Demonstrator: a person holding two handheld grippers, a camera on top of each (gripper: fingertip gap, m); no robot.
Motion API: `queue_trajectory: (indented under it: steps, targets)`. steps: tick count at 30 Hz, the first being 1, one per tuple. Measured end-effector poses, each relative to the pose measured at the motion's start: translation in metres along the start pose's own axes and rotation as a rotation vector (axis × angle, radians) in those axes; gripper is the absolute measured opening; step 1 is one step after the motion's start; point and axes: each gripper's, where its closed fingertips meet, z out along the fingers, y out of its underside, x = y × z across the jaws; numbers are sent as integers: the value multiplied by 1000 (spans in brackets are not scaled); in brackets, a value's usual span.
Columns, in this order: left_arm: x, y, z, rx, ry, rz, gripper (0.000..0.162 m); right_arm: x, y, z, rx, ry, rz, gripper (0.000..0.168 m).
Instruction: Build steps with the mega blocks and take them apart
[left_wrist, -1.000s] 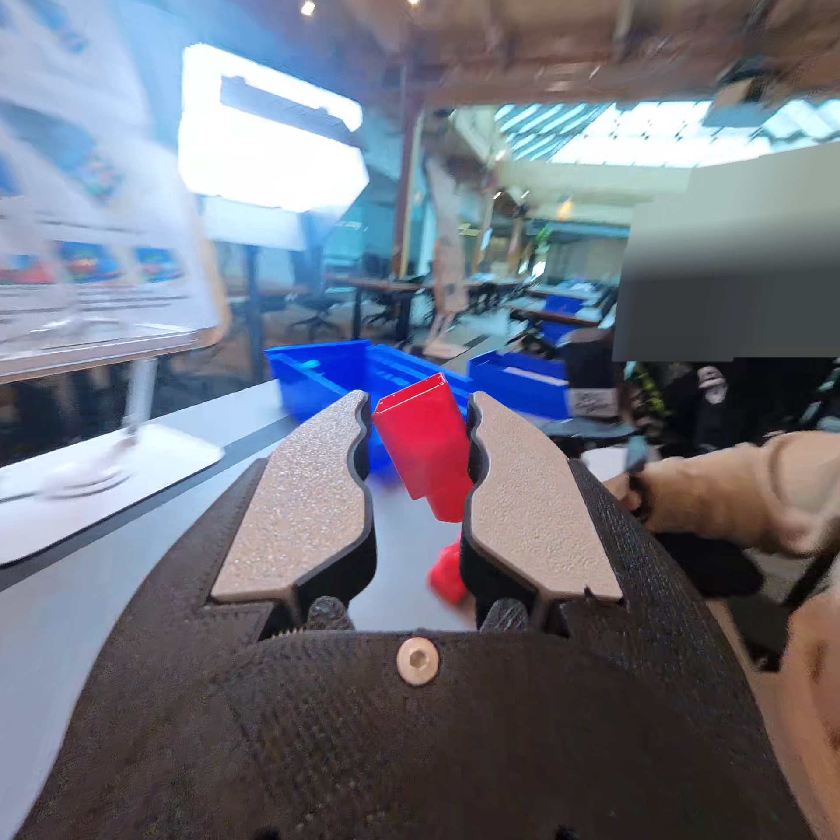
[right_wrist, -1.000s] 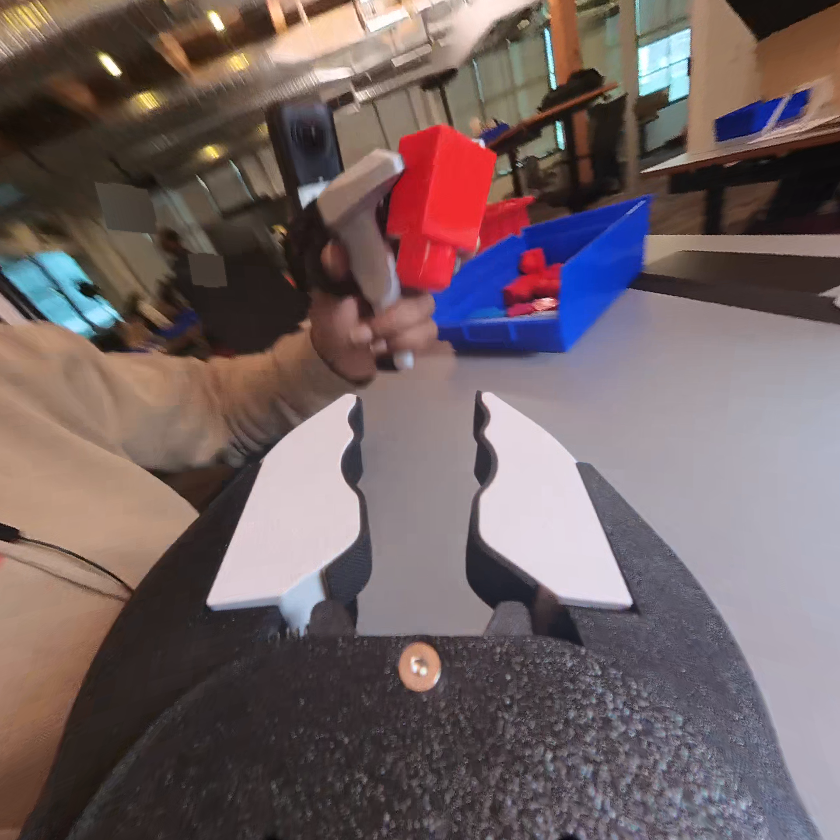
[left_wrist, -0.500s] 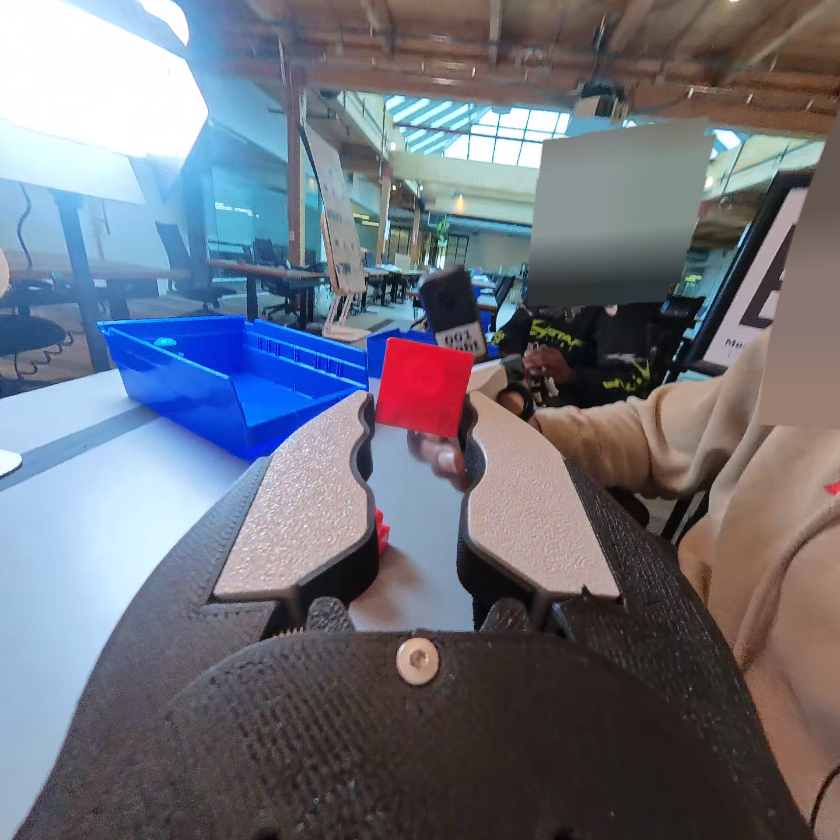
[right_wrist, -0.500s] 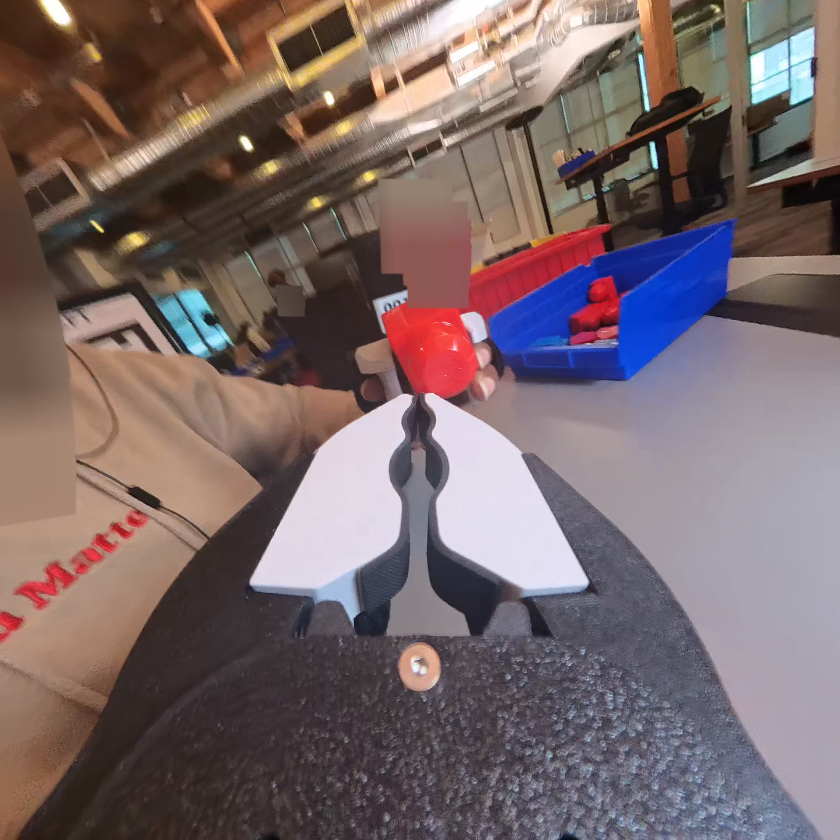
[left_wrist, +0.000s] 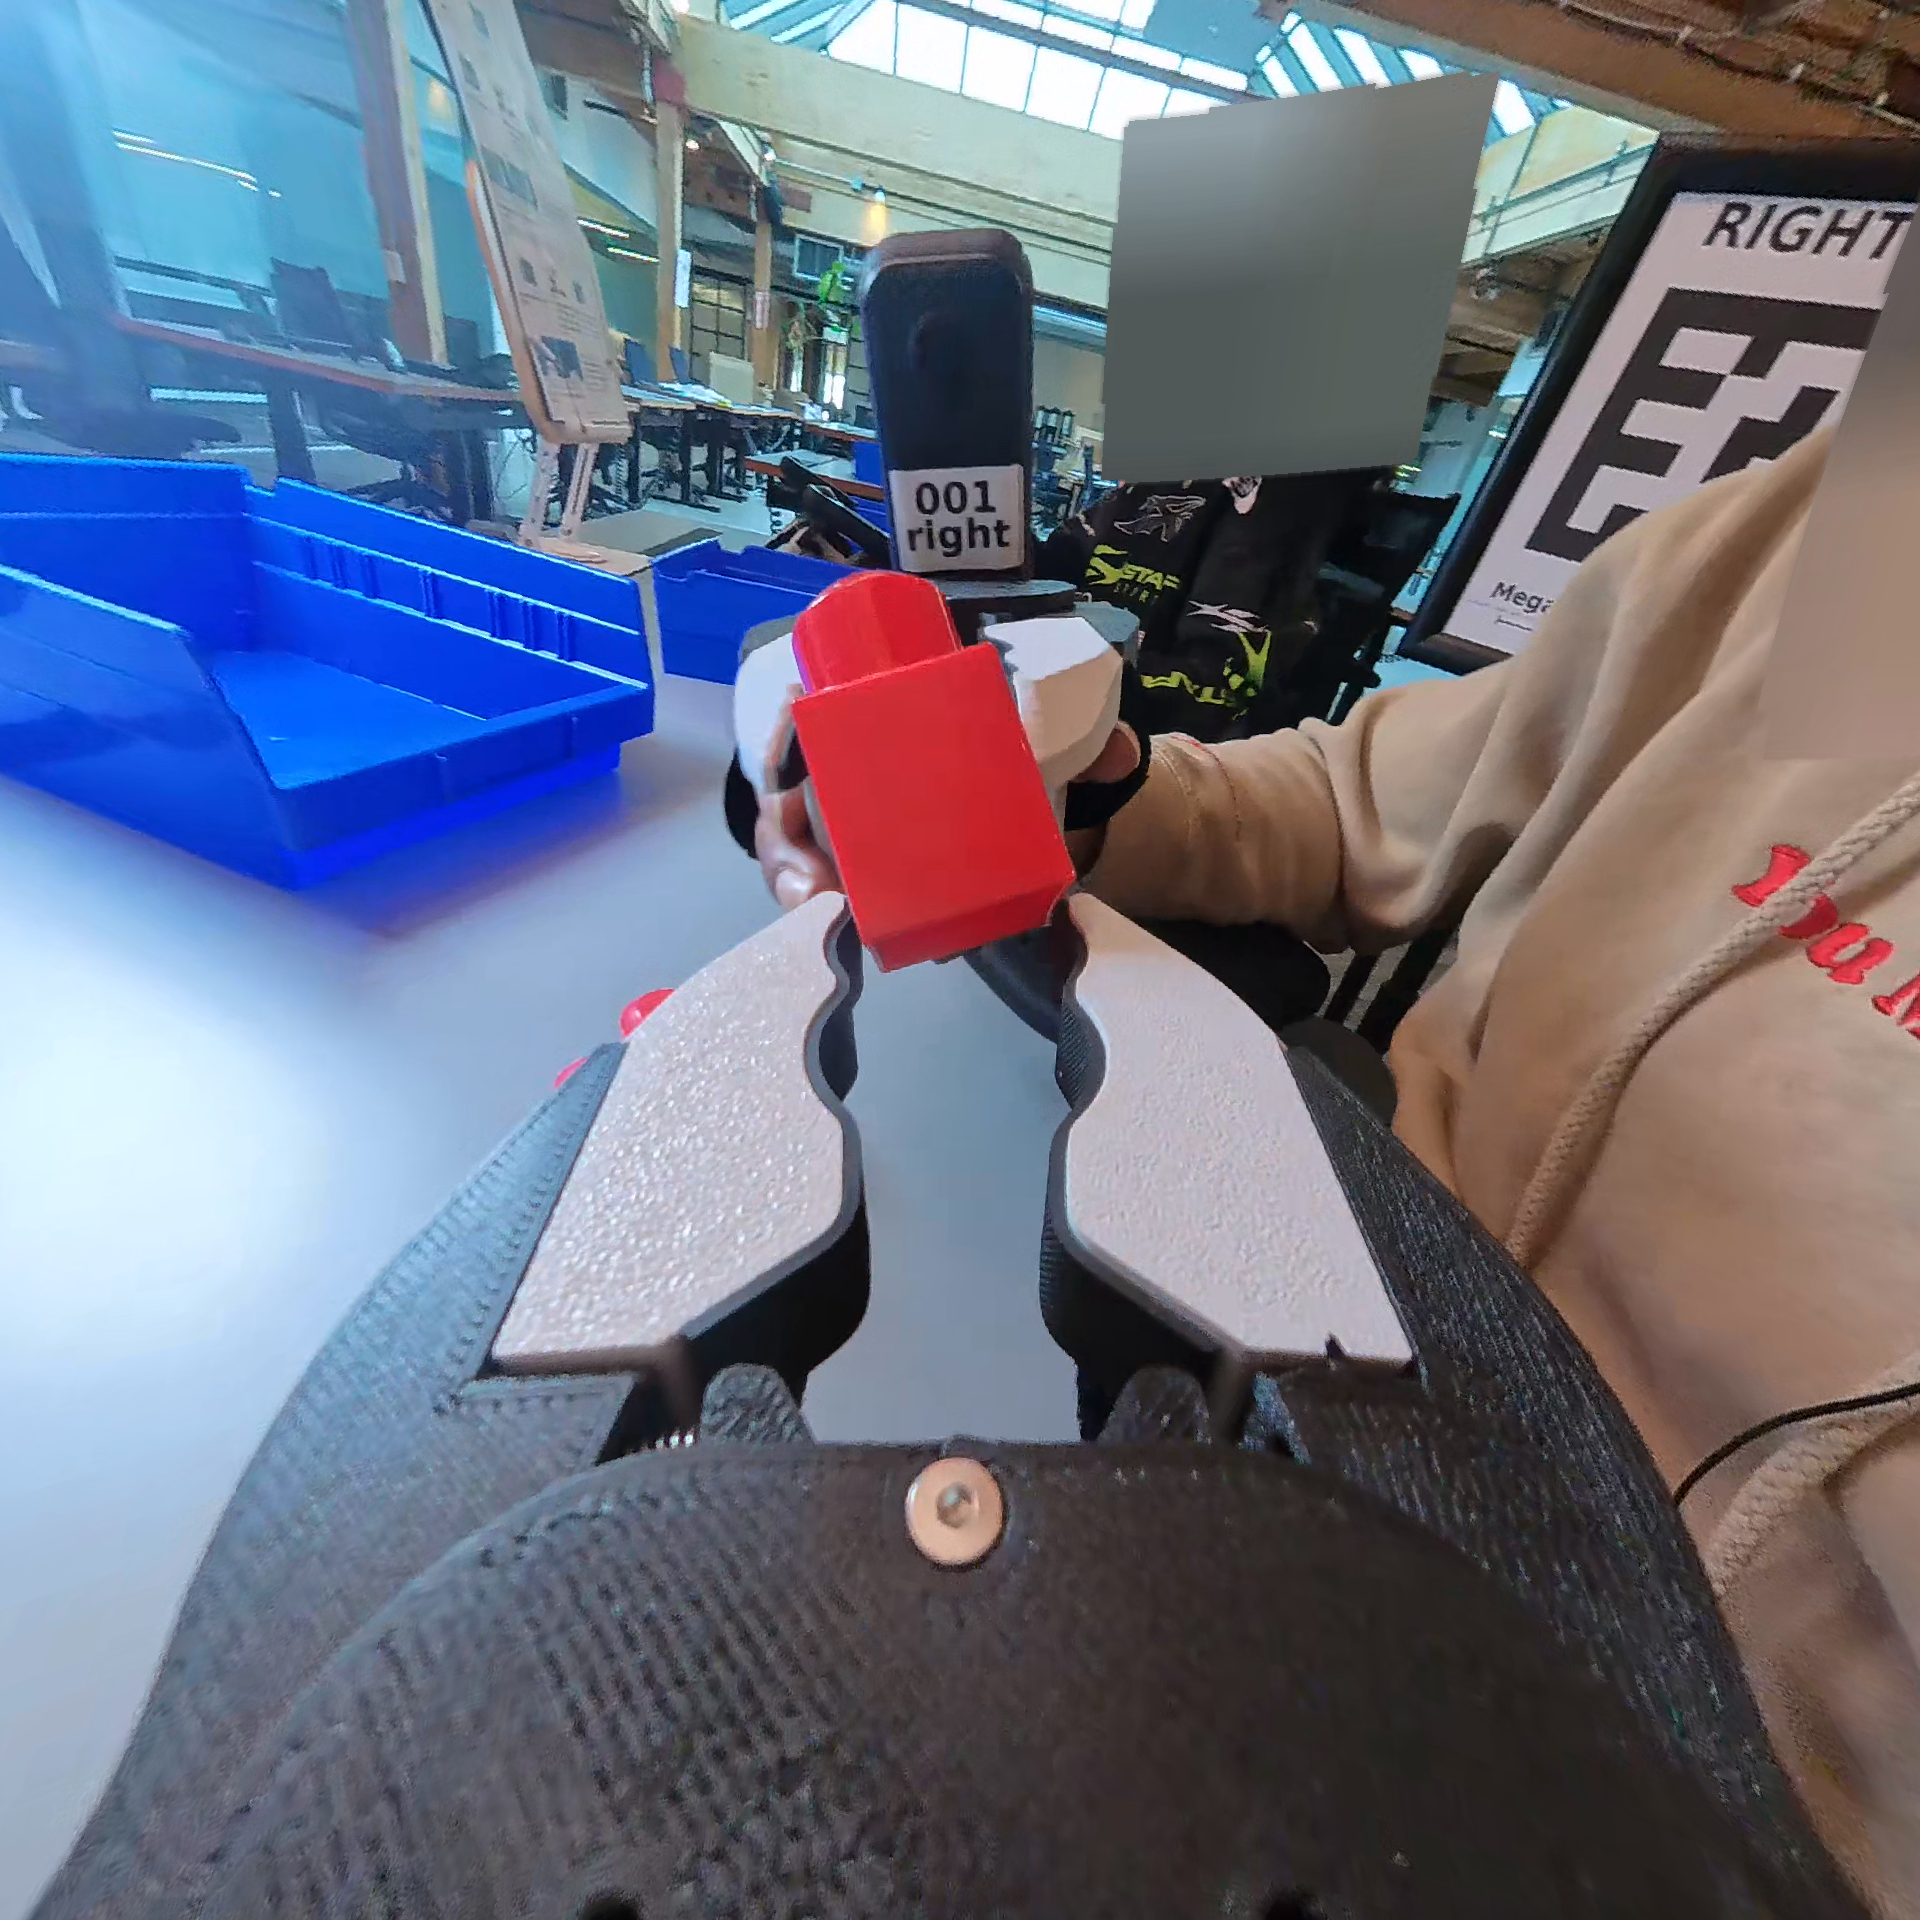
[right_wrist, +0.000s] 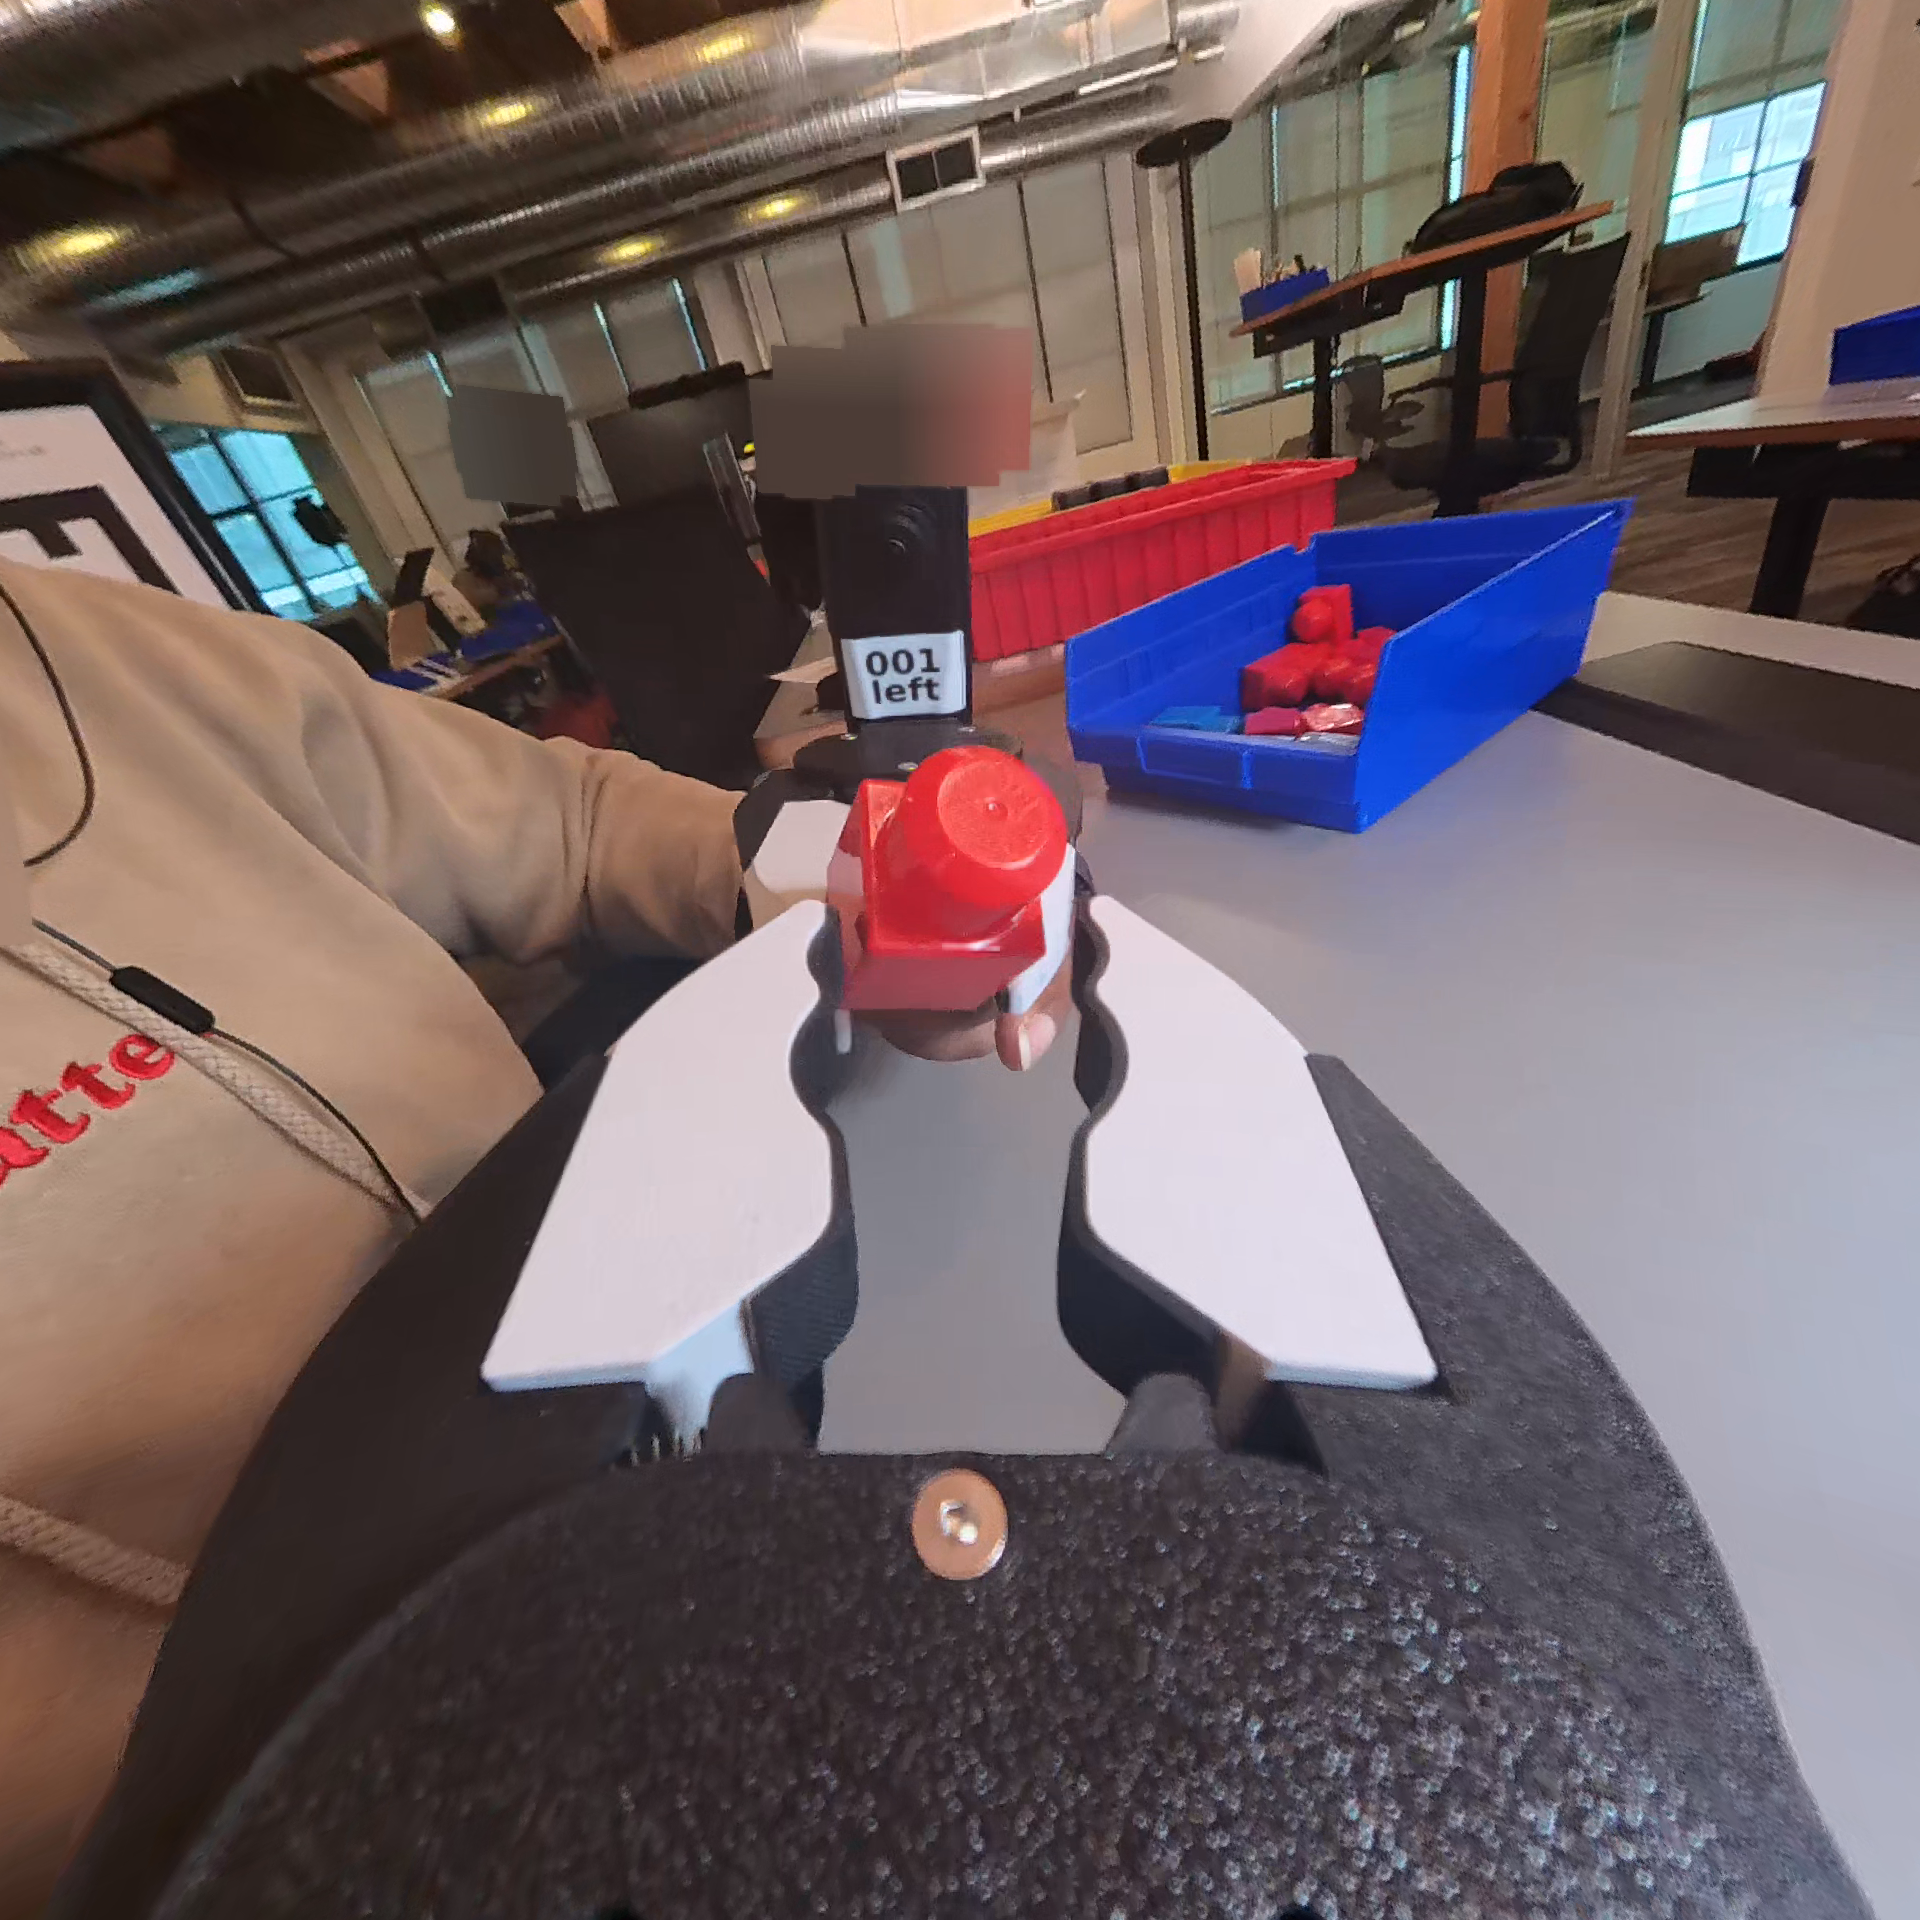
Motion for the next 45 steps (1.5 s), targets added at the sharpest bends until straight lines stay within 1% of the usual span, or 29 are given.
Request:
queue_trajectory:
  steps: [2, 3, 5, 7, 8, 11, 12, 14, 16, 19, 22, 29, 31, 34, 37, 39, 40, 41, 42, 43, 45]
  targets:
    - [3, 6, 4, -24, 10, 17, 35, -5, 3, 2, -11, -31, 18, 43]
    - [5, 10, 6, -43, 14, 31, 35, -7, 4, 2, -19, -48, 26, 38]
    - [8, 19, 9, -87, 23, 63, 35, -12, 7, 2, -50, -79, 26, 34]
    - [4, 29, 11, -148, -9, 93, 34, -9, 12, -1, -110, -60, -19, 34]
    - [-3, 33, 10, -183, -49, 103, 30, -5, 11, -5, -131, -28, -56, 34]
    - [-28, 43, 1, -270, -153, 96, 47, 28, -4, -29, -171, 164, -135, 34]
    - [-36, 47, -2, -294, -182, 84, 49, 44, -5, -41, -204, 242, -162, 34]
    - [-50, 57, -4, -349, -221, 68, 54, 69, 5, -60, -306, 361, -209, 34]
    - [-64, 68, -3, -428, -254, 104, 58, 80, 20, -68, -385, 386, -219, 34]
    - [-81, 83, 4, -533, -270, 125, 62, 85, 37, -65, -451, 368, -218, 35]
    - [-83, 86, 10, -553, -260, 127, 60, 88, 49, -64, -505, 370, -236, 35]
    - [-84, 92, 4, -575, -285, 161, 58, 88, 51, -63, -494, 363, -212, 35]
    - [-88, 94, 7, -602, -289, 178, 58, 93, 51, -70, -519, 395, -211, 35]
    - [-92, 101, 17, -660, -257, 177, 61, 101, 56, -87, -583, 441, -157, 35]
    - [-97, 107, 31, -699, -228, 201, 60, 108, 71, -102, -655, 468, -120, 35]
    - [-101, 109, 37, -725, -224, 253, 55, 108, 83, -103, -679, 450, -113, 35]
    - [-102, 108, 39, -729, -220, 271, 45, 109, 89, -103, -696, 445, -116, 35]
    - [-103, 108, 40, -737, -225, 298, 40, 109, 94, -103, -718, 439, -124, 35]
    - [-102, 108, 38, -746, -227, 315, 39, 110, 98, -104, -734, 438, -137, 36]
    - [-101, 108, 36, -758, -226, 319, 39, 112, 100, -104, -743, 445, -151, 41]
    - [-96, 102, 28, -755, -229, 329, 38, 113, 94, -105, -739, 468, -184, 58]
